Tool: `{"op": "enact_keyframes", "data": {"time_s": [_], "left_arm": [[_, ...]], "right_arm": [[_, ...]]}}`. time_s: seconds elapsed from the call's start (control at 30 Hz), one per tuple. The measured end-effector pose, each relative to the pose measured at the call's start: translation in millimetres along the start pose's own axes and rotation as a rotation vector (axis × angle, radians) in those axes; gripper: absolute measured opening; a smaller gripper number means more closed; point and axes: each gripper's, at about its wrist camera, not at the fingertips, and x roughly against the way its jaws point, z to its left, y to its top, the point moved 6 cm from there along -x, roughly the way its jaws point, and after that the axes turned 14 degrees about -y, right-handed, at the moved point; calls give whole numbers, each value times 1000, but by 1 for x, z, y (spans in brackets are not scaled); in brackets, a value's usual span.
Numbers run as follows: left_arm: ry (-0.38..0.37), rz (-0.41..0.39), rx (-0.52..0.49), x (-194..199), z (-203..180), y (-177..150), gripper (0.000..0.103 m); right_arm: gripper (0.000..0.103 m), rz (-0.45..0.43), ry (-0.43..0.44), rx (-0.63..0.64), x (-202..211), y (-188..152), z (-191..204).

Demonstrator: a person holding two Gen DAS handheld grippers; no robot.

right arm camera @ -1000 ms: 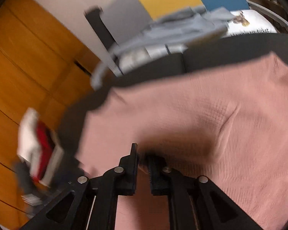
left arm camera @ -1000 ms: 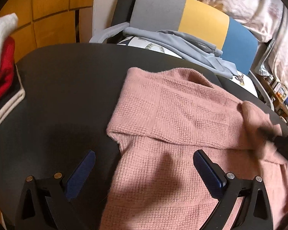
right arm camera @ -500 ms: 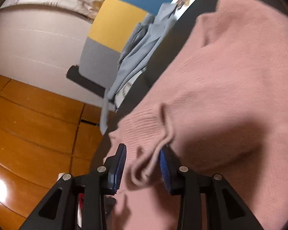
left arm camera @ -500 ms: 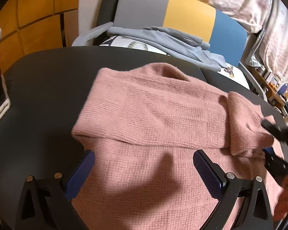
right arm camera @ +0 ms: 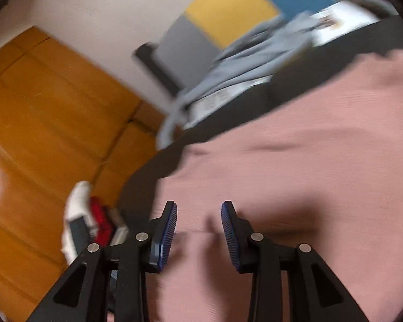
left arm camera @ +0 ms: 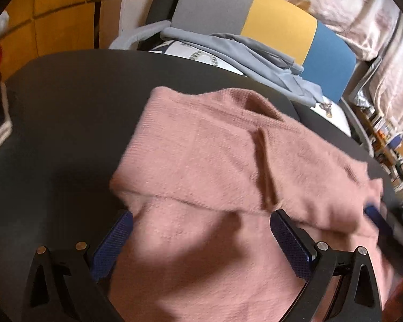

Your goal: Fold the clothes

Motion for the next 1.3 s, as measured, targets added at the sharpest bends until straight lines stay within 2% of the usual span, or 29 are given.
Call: {"op": "enact_keyframes", "data": {"time_s": [0.07,0.13,0.2,0.23,0.33,0.37,0.4,0.47,0.5,0.57,0.63,0.7,0.73,0.8,0.83,0.97,1.07,1.1,1.17,1.3], "left_arm": [[-8,4,11,-7,-5,6,103],[-13,24,29,-17,-10,10,103],[-20,36,50,-25,-15,13,103],[-21,31,58,-27,-17,15,103],[-7,26,58,-34,-22,17,103],[0,25,45,-35,-24,17,103],[3,21,32,-35,-26,17,103],[-1,5,6,-33,-32,18,103],[-5,-9,-3,-30,-34,19,102],[-15,-35,-35,-27,-41,19,102],[4,-24,-73,-32,-45,16,102],[19,3,-102,-41,-46,11,102],[29,13,-115,-45,-47,9,102],[53,12,-142,-49,-49,3,102],[36,11,-149,-47,-53,2,102],[-80,19,-97,-44,-64,6,102],[-123,35,-36,-49,-67,13,102],[-138,40,-17,-51,-70,15,102],[-147,49,-14,-53,-77,16,98],[-122,97,-58,-60,-88,13,98]], "right_arm": [[28,-49,-99,-96,22,5,-47],[27,-98,-185,-207,44,10,-96],[29,-126,-187,-349,67,17,-141],[33,-126,-184,-421,73,19,-161],[35,-96,-174,-566,73,24,-201],[35,-93,-139,-582,66,29,-206],[30,-91,-104,-596,59,34,-208],[16,-111,-56,-616,57,48,-211],[6,-134,-47,-628,58,56,-214],[6,-238,-79,-643,80,69,-222],[6,-346,-133,-611,101,75,-228],[6,-334,-178,-581,104,72,-236],[7,-289,-168,-585,97,67,-241],[9,-255,-166,-625,92,55,-252],[15,-241,-168,-647,90,48,-257],[15,-262,-104,-708,85,40,-259],[17,-246,-146,-671,82,44,-251],[21,-245,-157,-656,82,43,-250],[25,-246,-157,-649,82,46,-246],[25,-228,-162,-649,84,44,-249]]}}
